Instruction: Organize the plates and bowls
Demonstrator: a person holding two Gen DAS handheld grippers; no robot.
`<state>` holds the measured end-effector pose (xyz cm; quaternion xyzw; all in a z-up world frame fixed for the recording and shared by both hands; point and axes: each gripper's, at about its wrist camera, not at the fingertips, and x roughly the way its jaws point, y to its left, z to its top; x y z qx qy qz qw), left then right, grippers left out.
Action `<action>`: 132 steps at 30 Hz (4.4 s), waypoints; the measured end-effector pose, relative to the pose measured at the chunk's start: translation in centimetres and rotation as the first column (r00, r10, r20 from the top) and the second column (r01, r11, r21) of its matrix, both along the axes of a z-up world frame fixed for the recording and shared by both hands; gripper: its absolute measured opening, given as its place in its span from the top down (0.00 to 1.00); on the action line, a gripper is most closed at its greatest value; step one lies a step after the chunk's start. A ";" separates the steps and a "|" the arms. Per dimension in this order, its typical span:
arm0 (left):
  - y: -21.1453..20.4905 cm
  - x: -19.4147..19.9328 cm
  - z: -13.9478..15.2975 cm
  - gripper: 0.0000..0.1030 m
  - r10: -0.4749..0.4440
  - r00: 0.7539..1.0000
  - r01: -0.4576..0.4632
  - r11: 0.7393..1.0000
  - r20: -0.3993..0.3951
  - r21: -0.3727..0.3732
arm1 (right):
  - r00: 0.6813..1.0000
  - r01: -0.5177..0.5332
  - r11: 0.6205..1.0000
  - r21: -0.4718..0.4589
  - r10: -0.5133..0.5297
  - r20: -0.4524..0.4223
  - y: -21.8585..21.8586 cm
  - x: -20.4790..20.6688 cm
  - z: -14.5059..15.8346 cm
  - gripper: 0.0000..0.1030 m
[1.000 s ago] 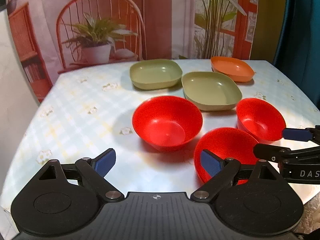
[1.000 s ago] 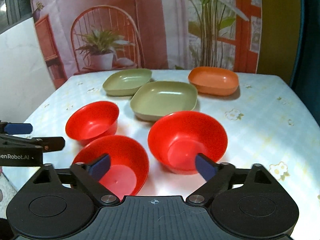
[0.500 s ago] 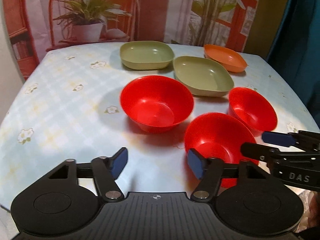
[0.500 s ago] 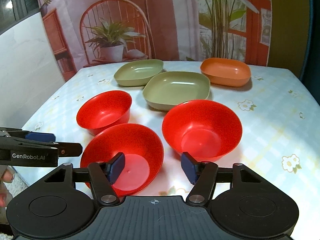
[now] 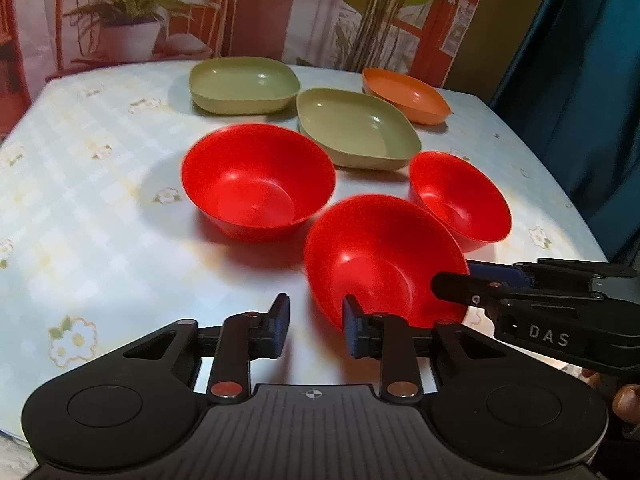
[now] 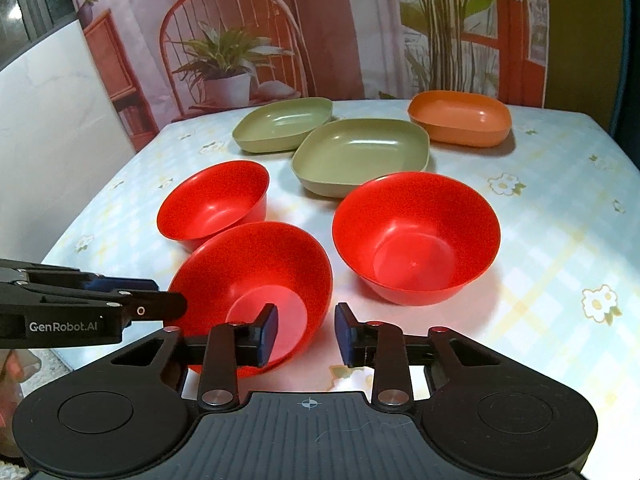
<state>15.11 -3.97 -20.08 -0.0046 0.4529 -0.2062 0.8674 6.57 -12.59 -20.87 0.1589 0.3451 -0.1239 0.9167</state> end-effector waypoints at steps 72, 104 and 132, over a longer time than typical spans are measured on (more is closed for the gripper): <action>4.4 7.0 3.0 0.82 0.144 0.987 -0.142 0.989 0.074 -0.041 | 0.988 -0.147 0.989 -0.034 0.148 0.037 -0.1 11.0 1.8 0.80; -7.6 6.2 3.0 0.67 -0.050 0.995 0.053 0.998 0.089 -0.037 | 0.983 0.145 0.980 -0.138 -0.127 0.134 -8.8 1.1 3.2 0.77; -10.5 7.3 -1.1 0.73 -0.078 0.996 0.076 0.995 -0.037 -0.058 | 0.983 0.181 0.983 -0.043 -0.179 0.050 -11.2 -0.6 -0.5 0.77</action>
